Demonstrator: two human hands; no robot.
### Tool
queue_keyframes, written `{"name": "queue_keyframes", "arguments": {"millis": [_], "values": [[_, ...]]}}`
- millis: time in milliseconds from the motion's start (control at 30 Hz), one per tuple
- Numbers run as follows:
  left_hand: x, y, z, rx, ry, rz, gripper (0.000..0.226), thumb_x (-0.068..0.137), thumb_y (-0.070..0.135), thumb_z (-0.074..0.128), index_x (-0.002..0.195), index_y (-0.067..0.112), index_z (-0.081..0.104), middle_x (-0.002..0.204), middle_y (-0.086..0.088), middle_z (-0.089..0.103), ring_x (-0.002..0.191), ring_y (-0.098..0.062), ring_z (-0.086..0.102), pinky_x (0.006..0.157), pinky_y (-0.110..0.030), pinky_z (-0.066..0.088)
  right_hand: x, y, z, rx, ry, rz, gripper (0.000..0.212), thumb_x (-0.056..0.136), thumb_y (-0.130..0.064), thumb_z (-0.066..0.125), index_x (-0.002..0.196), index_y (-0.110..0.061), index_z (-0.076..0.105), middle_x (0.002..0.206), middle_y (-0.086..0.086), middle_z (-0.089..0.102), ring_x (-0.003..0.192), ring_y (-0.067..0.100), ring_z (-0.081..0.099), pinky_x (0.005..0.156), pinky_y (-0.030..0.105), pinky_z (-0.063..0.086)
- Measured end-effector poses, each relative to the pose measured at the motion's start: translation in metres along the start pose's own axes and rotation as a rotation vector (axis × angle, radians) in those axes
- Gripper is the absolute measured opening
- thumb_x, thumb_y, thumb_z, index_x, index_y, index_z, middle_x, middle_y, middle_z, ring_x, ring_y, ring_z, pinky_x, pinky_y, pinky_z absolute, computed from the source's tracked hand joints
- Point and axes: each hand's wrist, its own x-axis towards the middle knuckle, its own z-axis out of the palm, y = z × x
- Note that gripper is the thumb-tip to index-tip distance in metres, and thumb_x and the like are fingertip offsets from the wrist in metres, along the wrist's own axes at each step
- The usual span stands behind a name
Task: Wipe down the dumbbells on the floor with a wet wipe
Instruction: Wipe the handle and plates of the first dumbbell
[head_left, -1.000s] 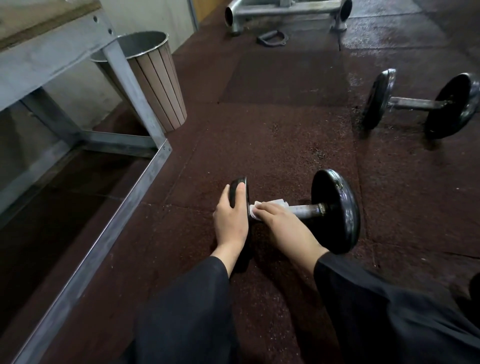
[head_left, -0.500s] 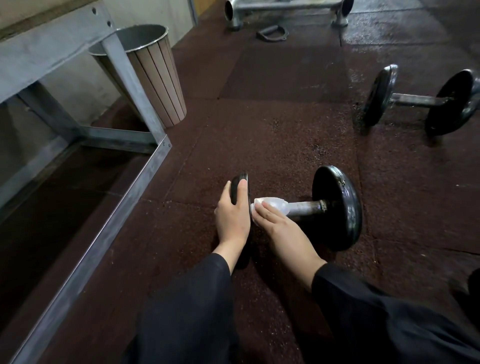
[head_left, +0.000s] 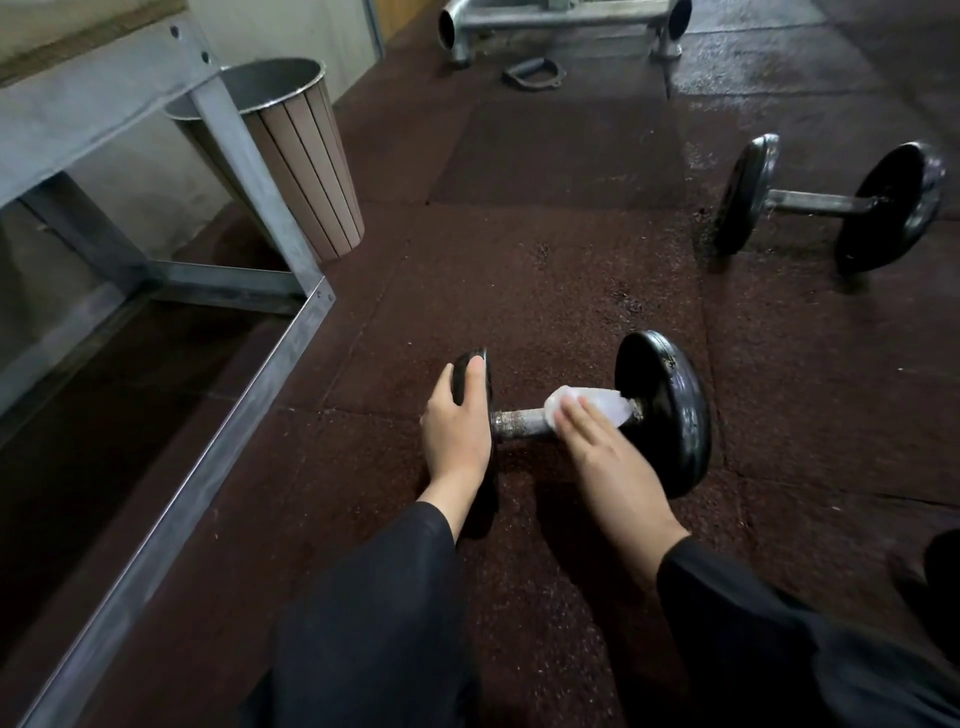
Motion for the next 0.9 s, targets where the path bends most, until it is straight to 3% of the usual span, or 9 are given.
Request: {"name": "queue_keyframes", "arguments": {"millis": [100,267,367,433,567,667,767,900], "values": [[-0.001,0.001,0.0,0.001,0.007,0.005,0.053,0.094,0.045,0.043,0.134,0.012,0.051,0.139,-0.002,0.052,0.132,-0.017,0.044,0.111,-0.031,0.031,0.014,0.003,-0.01,0.179,-0.082,0.099,0.035,0.079,-0.004,0.039,0.103,-0.006,0.063,0.108,0.008,0.064,0.105,0.027,0.06,0.098,0.025,0.038],[-0.001,-0.001,0.0,0.007,0.009,0.002,0.052,0.094,0.046,0.042,0.133,0.014,0.052,0.136,-0.003,0.055,0.129,-0.019,0.047,0.11,-0.034,0.033,0.047,-0.02,-0.02,0.314,-0.283,0.066,0.037,0.087,0.001,0.042,0.12,-0.007,0.058,0.125,0.01,0.056,0.121,0.025,0.048,0.102,0.032,0.027],[-0.002,-0.002,-0.001,0.016,-0.003,0.004,0.053,0.093,0.047,0.041,0.133,0.014,0.052,0.135,-0.003,0.056,0.128,-0.02,0.047,0.11,-0.035,0.032,0.037,-0.026,-0.021,0.327,-0.258,-0.057,0.038,0.091,-0.001,0.039,0.128,-0.004,0.05,0.131,0.011,0.05,0.125,0.024,0.043,0.105,0.027,0.025],[-0.004,-0.001,-0.002,0.006,-0.005,0.012,0.053,0.094,0.047,0.041,0.134,0.014,0.051,0.137,-0.003,0.055,0.129,-0.019,0.046,0.11,-0.032,0.032,0.028,-0.015,-0.022,0.26,-0.229,-0.044,0.036,0.093,-0.005,0.037,0.128,-0.008,0.047,0.131,0.008,0.049,0.125,0.022,0.041,0.106,0.025,0.023],[-0.009,0.0,-0.003,0.005,0.017,0.019,0.053,0.095,0.043,0.043,0.138,0.012,0.047,0.142,-0.003,0.05,0.133,-0.017,0.042,0.107,-0.025,0.028,0.041,-0.008,-0.023,0.126,-0.309,0.188,0.025,0.095,-0.01,0.037,0.113,-0.012,0.055,0.119,0.006,0.054,0.118,0.024,0.047,0.103,0.039,0.028],[-0.009,0.0,-0.003,0.016,0.013,0.012,0.053,0.095,0.044,0.042,0.137,0.013,0.048,0.141,-0.003,0.051,0.132,-0.019,0.043,0.107,-0.027,0.029,0.05,-0.019,-0.018,0.143,-0.353,0.078,0.026,0.094,-0.01,0.038,0.113,-0.009,0.056,0.119,0.008,0.055,0.118,0.027,0.048,0.106,0.049,0.027],[-0.006,0.0,-0.003,0.016,0.002,-0.003,0.053,0.094,0.045,0.042,0.137,0.014,0.048,0.139,-0.003,0.052,0.131,-0.019,0.044,0.111,-0.032,0.031,0.036,-0.024,-0.015,0.209,-0.254,-0.085,0.037,0.091,-0.007,0.033,0.121,-0.002,0.054,0.121,0.012,0.056,0.114,0.027,0.051,0.102,0.034,0.033],[-0.008,0.001,-0.002,0.002,0.009,0.008,0.053,0.094,0.044,0.042,0.137,0.013,0.048,0.141,-0.003,0.05,0.133,-0.017,0.042,0.109,-0.028,0.028,0.018,-0.008,-0.008,0.139,0.003,-0.049,0.039,0.071,-0.011,0.035,0.092,-0.005,0.068,0.085,0.008,0.067,0.078,0.024,0.068,0.076,0.03,0.054]]}}
